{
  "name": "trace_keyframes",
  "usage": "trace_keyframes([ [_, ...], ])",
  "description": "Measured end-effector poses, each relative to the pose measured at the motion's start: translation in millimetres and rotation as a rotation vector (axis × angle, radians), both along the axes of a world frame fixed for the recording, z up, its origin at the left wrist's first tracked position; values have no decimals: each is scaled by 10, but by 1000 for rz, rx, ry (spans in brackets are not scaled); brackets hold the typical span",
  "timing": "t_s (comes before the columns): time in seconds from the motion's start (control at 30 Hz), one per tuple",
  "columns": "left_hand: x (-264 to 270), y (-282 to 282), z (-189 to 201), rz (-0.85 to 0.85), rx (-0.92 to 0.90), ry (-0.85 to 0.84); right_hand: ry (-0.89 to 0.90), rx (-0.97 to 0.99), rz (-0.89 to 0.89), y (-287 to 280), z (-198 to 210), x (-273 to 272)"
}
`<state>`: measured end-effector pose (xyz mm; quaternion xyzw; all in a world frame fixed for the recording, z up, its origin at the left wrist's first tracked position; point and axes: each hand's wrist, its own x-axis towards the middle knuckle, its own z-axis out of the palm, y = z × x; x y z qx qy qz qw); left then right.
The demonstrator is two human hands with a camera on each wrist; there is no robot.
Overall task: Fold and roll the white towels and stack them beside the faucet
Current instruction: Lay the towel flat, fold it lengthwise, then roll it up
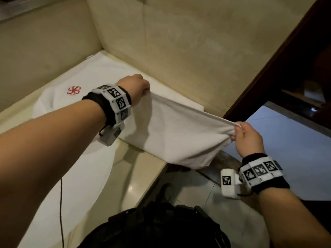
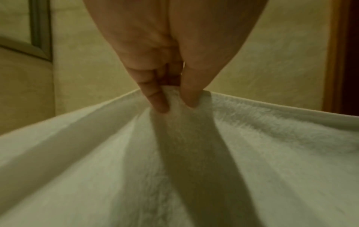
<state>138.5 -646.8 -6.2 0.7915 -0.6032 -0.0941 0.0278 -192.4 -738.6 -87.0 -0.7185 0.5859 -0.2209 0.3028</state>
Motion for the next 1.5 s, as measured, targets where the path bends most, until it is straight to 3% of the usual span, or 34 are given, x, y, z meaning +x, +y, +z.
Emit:
trace_keyframes([
  [0.13,161,-511,-296,28,116,28,233,-2,18,-243,-89,180],
  [0.27,339,-666,-646,42,230,26,417,34,170,-228,-131,442],
  [0.37,475,-512,-772,66,227,-76,369,73,367,-322,-9,886],
  [0.47,733,-297,-775,86,282,-137,311,47,671,-431,92,1633],
  [0.67,1253,342,-702,208,311,-194,414,-46,1102,-165,-2,3117],
  [0.9,1748,1208,-498,513,288,-96,584,-196,1147,-195,-59,3576],
  [1.03,1972,1466,-400,687,240,-13,473,-346,1375,255,78,4092],
  [1.17,2140,1469,-174,675,114,-11,336,-212,1539,764,271,4629],
  [1.27,2360,1389,131,638,16,-111,133,-193,1467,736,425,4834],
  [1.37,2546,1236,374,654,-201,-252,-103,-144,1148,224,529,4873],
  [1.43,2604,1132,356,707,-380,-233,-4,-124,938,-260,505,4847],
  [1.5,2588,1040,177,813,-358,-66,222,-34,857,-630,392,4812],
])
